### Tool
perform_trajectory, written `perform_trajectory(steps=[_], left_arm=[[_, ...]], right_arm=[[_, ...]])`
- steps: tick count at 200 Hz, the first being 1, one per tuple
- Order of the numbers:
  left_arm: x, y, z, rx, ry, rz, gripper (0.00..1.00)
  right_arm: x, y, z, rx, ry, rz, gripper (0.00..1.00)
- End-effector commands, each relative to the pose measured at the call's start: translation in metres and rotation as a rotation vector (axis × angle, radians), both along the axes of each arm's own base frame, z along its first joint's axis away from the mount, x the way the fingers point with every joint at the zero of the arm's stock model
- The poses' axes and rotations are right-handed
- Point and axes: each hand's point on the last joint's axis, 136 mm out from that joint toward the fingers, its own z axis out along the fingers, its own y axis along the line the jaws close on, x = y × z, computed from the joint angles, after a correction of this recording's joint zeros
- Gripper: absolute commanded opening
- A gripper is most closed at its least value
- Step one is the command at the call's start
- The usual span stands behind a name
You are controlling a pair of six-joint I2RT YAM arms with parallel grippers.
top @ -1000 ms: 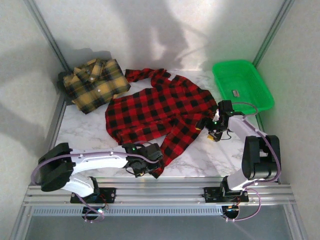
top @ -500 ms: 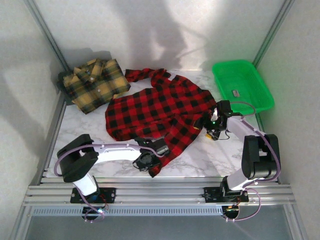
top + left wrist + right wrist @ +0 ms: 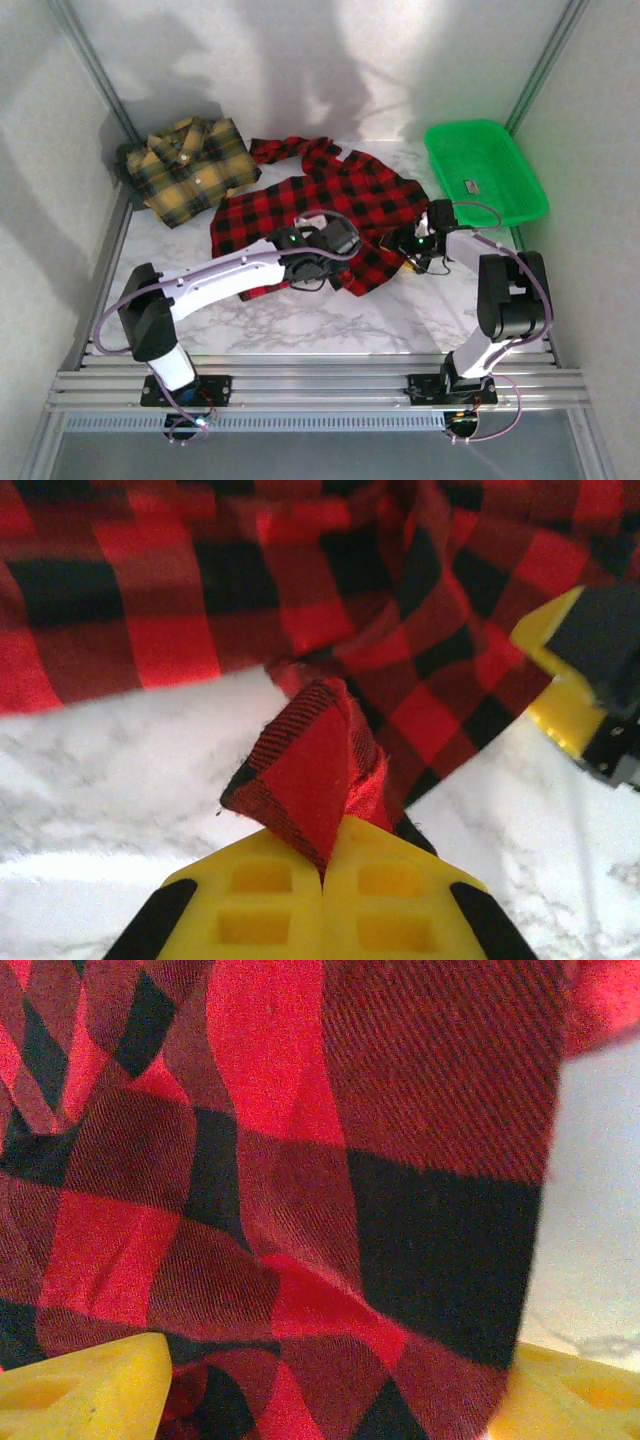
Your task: Fold and stack the long sleeve shirts
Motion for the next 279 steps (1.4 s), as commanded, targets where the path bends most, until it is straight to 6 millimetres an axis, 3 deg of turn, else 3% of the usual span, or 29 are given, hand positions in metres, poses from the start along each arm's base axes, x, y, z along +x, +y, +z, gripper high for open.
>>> perform_trajectory(steps=[1, 36, 78, 159, 199, 215, 230, 259, 279], left_arm=[[0.026, 0.029, 0.047, 0.077, -0.123, 0.0, 0.0], [0.063, 0.033, 0.09, 0.086, -0.244, -0.024, 0.0], [0.099, 0.028, 0.131, 0.041, -0.365, -0.061, 0.0], [0.142, 0.003, 0.147, 0.047, -0.453, -0.15, 0.01], [0.169, 0.004, 0.147, 0.045, -0.469, -0.113, 0.01], [0.185, 0.006, 0.154, -0.012, -0.484, -0.069, 0.02], [0.2, 0.004, 0.16, -0.084, -0.491, -0.037, 0.02], [0.222, -0.009, 0.161, -0.181, -0.476, -0.033, 0.02], [0.228, -0.019, 0.151, -0.189, -0.454, -0.051, 0.02]], right_arm=[[0.027, 0.011, 0.017, 0.068, -0.059, -0.028, 0.78], [0.05, 0.014, 0.026, 0.103, -0.072, -0.079, 0.64], [0.072, 0.008, 0.03, 0.104, -0.086, -0.134, 0.37], [0.104, -0.026, 0.036, 0.105, -0.104, -0.254, 0.27], [0.123, -0.036, 0.048, 0.099, -0.174, -0.295, 0.25], [0.12, -0.034, 0.066, 0.113, -0.233, -0.273, 0.25], [0.105, -0.027, 0.072, 0.128, -0.221, -0.231, 0.25], [0.067, -0.019, 0.069, 0.148, -0.193, -0.195, 0.19], [0.054, -0.018, 0.056, 0.145, -0.167, -0.192, 0.16]])
